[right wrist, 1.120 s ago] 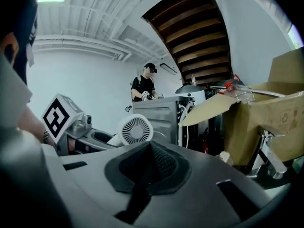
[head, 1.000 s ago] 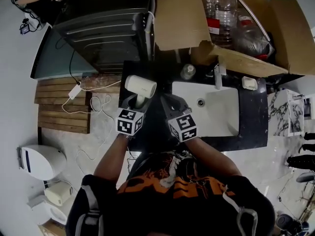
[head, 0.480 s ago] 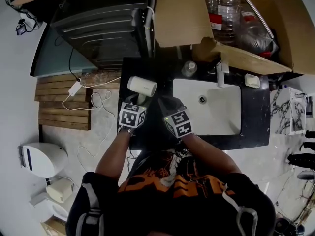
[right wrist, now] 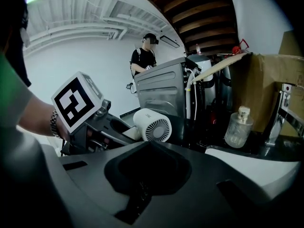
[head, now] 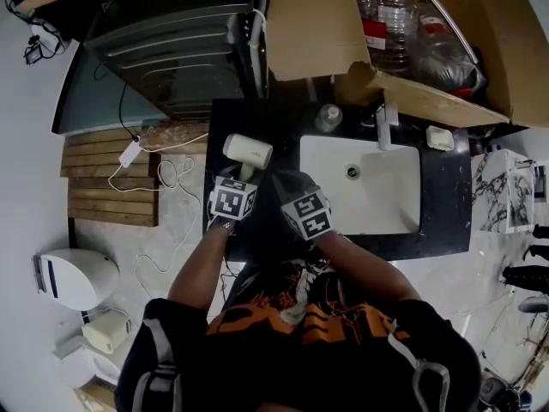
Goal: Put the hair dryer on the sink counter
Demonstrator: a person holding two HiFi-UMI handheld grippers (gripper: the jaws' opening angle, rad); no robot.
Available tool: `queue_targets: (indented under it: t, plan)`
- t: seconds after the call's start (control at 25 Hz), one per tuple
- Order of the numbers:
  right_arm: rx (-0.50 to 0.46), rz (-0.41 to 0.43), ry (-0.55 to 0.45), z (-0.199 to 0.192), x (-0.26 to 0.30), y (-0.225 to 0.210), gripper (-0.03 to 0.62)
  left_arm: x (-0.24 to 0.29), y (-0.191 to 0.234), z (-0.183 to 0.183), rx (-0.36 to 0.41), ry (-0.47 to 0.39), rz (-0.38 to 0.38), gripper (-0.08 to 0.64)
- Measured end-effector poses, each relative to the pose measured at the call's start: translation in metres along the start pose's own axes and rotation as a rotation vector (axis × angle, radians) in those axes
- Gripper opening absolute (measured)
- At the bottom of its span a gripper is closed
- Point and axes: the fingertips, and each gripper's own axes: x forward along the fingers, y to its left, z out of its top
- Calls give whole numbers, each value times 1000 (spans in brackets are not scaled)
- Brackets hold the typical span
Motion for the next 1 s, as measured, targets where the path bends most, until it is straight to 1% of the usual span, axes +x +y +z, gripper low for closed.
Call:
queue_targets:
  t: [0.2, 0.32, 0.48, 0.64, 0.84, 1.0]
  plan:
    - [-5, 5, 14, -7, 3, 0, 14, 6, -1, -6, 26, 40, 4, 198]
    - [-5, 10, 19, -9, 3, 1, 14, 8, -3, -8, 40, 51, 3, 198]
    - [0, 14, 23, -11, 5, 0, 14, 12, -1, -10, 39, 78, 7, 199]
    - [3, 19, 48, -15, 6, 2, 14, 21, 2, -17, 47, 138, 6, 202]
    - [11, 30, 58, -15, 5, 4, 14, 22, 4, -19, 60, 180, 15, 204]
    - [9, 37, 64, -17, 6, 8, 14, 21, 1, -19, 86, 218, -2, 214]
